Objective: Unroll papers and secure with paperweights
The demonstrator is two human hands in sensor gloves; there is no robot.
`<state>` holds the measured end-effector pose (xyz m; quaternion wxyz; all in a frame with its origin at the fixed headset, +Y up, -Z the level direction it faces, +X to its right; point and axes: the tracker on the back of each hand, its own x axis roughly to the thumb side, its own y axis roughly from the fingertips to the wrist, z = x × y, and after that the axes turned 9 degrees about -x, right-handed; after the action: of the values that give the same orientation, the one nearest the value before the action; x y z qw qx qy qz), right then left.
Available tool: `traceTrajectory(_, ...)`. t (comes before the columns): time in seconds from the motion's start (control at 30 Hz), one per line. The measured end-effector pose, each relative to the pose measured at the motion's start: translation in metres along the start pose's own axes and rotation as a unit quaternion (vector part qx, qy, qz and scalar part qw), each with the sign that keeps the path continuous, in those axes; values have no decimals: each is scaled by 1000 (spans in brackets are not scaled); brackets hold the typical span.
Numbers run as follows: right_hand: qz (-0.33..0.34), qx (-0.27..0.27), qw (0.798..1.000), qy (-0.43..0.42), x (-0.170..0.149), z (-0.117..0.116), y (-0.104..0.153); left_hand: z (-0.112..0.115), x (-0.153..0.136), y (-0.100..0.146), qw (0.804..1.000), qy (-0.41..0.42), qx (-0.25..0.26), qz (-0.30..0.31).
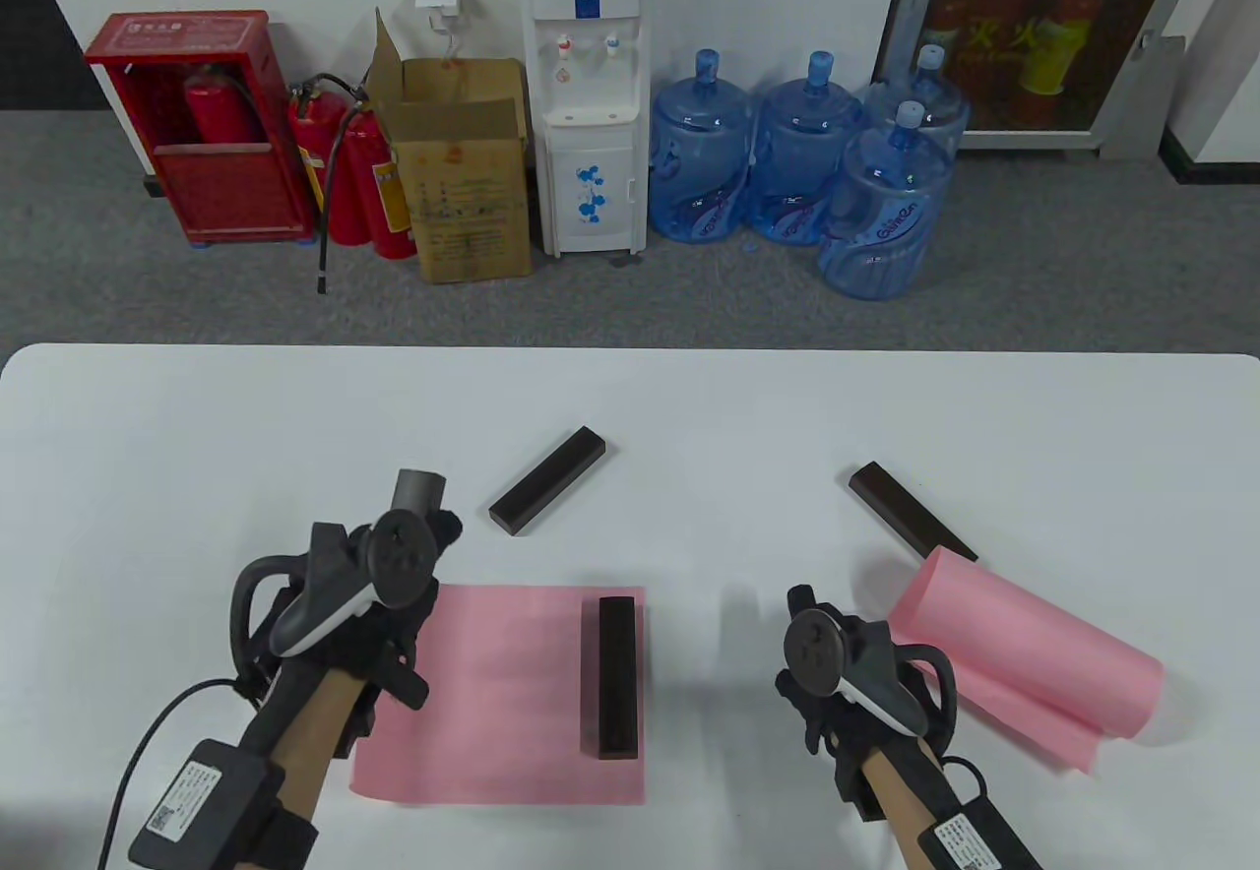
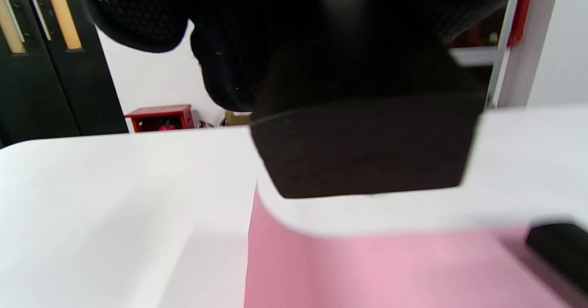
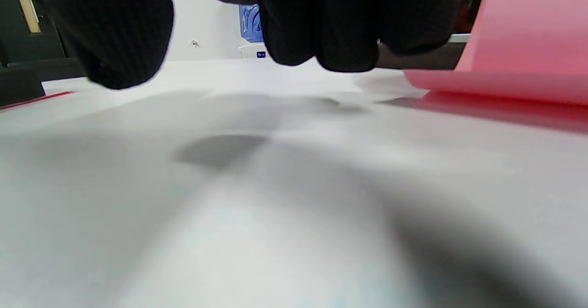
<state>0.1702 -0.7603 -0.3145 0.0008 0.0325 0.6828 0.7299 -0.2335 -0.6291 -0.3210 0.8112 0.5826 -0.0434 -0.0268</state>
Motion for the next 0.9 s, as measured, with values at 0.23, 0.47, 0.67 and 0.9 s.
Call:
traceTrajectory(0.23,2,5,1000,4,1,0,1,59,10,-14,996,-47,-76,-17)
traceTrajectory(0.47,1,7,1000,6,1,-1,2,96,2,-31,985,-110,-122,-56)
traceTrajectory(0.67,0,13,1000,10,2,-1,2,116,-10,-36,980,-119,-143,-73)
traceTrajectory(0.9,0,20,1000,14,3,-3,3,126,-19,-34,980,-115,-143,-78)
